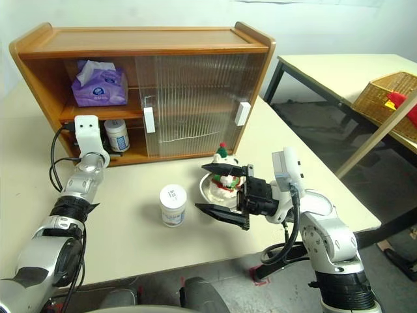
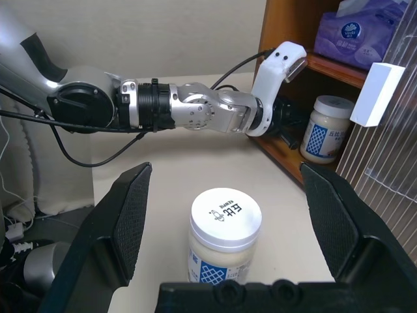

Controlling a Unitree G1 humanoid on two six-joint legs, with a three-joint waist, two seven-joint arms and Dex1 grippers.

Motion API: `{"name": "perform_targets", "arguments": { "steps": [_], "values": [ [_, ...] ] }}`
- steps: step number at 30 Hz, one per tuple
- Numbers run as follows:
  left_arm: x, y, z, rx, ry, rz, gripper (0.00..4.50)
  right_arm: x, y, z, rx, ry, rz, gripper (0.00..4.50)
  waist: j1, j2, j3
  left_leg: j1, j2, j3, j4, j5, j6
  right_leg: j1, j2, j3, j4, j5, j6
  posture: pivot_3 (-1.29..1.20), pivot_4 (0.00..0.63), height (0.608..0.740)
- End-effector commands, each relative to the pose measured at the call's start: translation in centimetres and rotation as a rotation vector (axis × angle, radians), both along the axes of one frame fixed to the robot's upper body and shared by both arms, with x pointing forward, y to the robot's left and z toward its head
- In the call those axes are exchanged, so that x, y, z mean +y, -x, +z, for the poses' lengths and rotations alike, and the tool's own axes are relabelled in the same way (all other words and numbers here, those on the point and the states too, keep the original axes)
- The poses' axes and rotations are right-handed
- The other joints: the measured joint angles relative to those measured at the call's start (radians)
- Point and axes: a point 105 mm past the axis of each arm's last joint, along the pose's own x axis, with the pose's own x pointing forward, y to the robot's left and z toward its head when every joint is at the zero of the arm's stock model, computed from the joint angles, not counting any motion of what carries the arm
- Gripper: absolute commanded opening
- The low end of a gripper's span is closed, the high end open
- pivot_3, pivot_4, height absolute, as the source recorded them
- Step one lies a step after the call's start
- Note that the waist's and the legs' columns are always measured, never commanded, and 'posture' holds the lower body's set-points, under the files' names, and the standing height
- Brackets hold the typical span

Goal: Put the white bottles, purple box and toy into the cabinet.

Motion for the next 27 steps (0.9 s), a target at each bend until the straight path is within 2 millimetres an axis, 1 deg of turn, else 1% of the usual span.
{"name": "perform_targets", "arguments": {
  "steps": [1, 11, 21, 27],
  "values": [
    [-1.2, -0.4, 0.1, 0.013, 0.005, -0.052, 0.01, -0.1, 0.1, 0.2, -0.017, 0.011, -0.006, 4.5, 0.0, 0.0, 0.0, -0.001, -0.001, 0.0, 0.0, 0.0, 0.0, 0.0, 0.0, 0.001, 0.0, 0.0, 0.0, -0.17, 0.007, 0.74],
    [-2.4, -0.1, -0.5, 0.02, 0.022, -0.078, 0.01, -0.2, 0.1, 0.1, -0.016, 0.012, -0.001, 4.5, 0.002, 0.0, 0.0, -0.007, -0.009, -0.009, 0.0, 0.002, 0.001, -0.001, -0.001, 0.002, -0.001, -0.002, 0.003, -0.16, 0.004, 0.74],
    [-4.9, -0.3, -0.6, 0.037, 0.046, -0.182, 0.01, -0.2, 0.2, 0.1, -0.017, 0.015, -0.002, 4.5, 0.002, 0.0, 0.0, -0.011, -0.011, -0.014, 0.0, 0.003, 0.001, 0.0, -0.001, 0.002, -0.005, -0.002, 0.003, -0.17, 0.001, 0.74],
    [-5.6, -0.3, -0.8, 0.047, 0.049, -0.214, 0.01, -0.2, 0.2, 0.2, -0.017, 0.009, -0.009, 4.5, 0.002, 0.0, 0.0, -0.012, -0.012, -0.017, 0.0, 0.004, 0.002, 0.002, -0.001, 0.003, -0.008, -0.002, 0.004, -0.17, 0.003, 0.74]
  ]
}}
